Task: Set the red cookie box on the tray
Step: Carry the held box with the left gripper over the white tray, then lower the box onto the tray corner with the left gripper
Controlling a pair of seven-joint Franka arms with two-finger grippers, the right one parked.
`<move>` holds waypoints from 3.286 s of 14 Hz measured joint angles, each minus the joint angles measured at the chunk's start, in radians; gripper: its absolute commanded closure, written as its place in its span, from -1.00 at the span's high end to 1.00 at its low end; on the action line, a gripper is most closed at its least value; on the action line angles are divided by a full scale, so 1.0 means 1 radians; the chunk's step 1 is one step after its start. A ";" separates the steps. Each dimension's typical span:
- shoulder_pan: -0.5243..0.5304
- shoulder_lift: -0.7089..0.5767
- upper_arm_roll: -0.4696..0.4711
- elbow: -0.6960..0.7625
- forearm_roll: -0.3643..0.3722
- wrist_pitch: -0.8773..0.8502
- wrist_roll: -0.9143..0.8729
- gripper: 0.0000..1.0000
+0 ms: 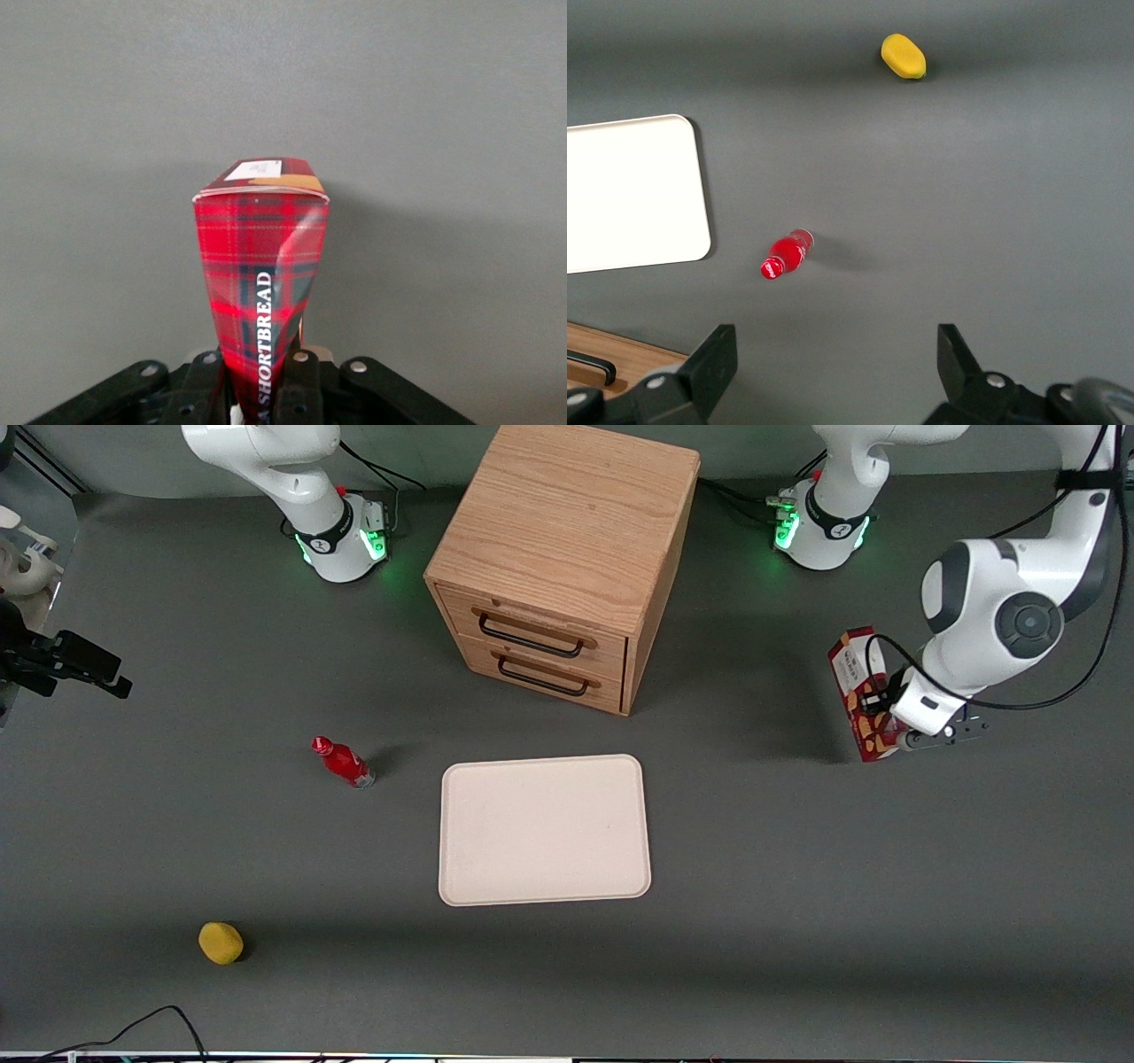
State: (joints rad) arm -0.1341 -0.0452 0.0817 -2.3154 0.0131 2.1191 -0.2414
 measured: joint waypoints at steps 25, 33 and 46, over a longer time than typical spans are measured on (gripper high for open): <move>-0.281 0.763 -0.383 1.062 0.128 -0.061 -0.974 -0.63; -0.342 0.847 -0.407 1.066 0.139 -0.034 -0.931 -0.72; -0.324 0.928 -0.401 1.055 0.138 0.130 -0.855 -0.55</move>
State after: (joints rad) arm -0.4578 0.8824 -0.3188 -1.2600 0.1514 2.2495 -1.0965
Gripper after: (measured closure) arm 0.767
